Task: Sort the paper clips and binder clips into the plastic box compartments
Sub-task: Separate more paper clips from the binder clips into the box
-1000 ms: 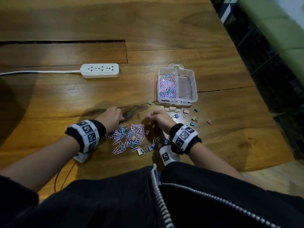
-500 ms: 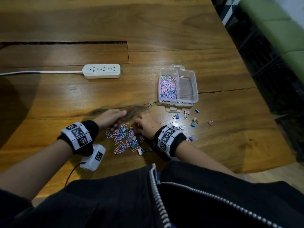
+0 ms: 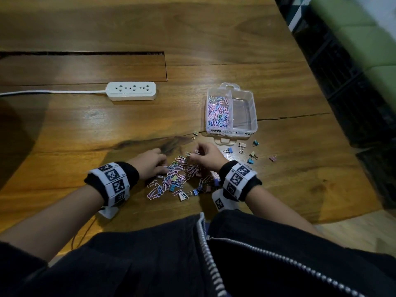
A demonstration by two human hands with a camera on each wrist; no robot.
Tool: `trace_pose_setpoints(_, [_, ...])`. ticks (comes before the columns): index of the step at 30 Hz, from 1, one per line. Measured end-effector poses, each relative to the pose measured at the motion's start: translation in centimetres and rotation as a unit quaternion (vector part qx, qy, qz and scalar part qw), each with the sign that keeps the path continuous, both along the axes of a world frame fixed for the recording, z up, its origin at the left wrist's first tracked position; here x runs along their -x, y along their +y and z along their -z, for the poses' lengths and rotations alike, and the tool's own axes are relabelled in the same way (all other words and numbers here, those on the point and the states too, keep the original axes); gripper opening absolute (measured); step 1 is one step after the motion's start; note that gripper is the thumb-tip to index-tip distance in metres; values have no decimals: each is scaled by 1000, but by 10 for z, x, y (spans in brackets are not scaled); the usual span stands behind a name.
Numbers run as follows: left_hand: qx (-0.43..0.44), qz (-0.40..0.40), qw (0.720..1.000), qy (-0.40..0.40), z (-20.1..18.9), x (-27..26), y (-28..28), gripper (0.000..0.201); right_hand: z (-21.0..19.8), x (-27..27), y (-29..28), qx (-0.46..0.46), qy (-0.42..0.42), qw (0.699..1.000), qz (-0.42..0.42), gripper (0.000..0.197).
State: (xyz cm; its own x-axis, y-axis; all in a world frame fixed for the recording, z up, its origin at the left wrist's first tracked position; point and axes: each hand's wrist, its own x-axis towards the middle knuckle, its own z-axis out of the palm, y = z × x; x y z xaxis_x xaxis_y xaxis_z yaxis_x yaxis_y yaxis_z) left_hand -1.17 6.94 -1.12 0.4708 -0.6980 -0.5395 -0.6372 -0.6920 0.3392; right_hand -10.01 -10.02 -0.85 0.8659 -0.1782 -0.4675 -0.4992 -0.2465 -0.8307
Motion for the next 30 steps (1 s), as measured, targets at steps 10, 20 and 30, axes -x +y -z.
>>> trace_pose_setpoints(10, [269, -333, 790, 440, -9, -5, -7, 14, -3, -16, 6, -169, 5, 980, 102, 27])
trace_pose_setpoints(20, [290, -391, 762, 427, -9, 0, -11, 32, 24, -12, 25, 308, -25, 937, -159, 23])
trace_pose_setpoints(30, [99, -235, 960, 116, -10, 5, -25, 20, 16, 2, 13, 302, 11, 933, -195, 24])
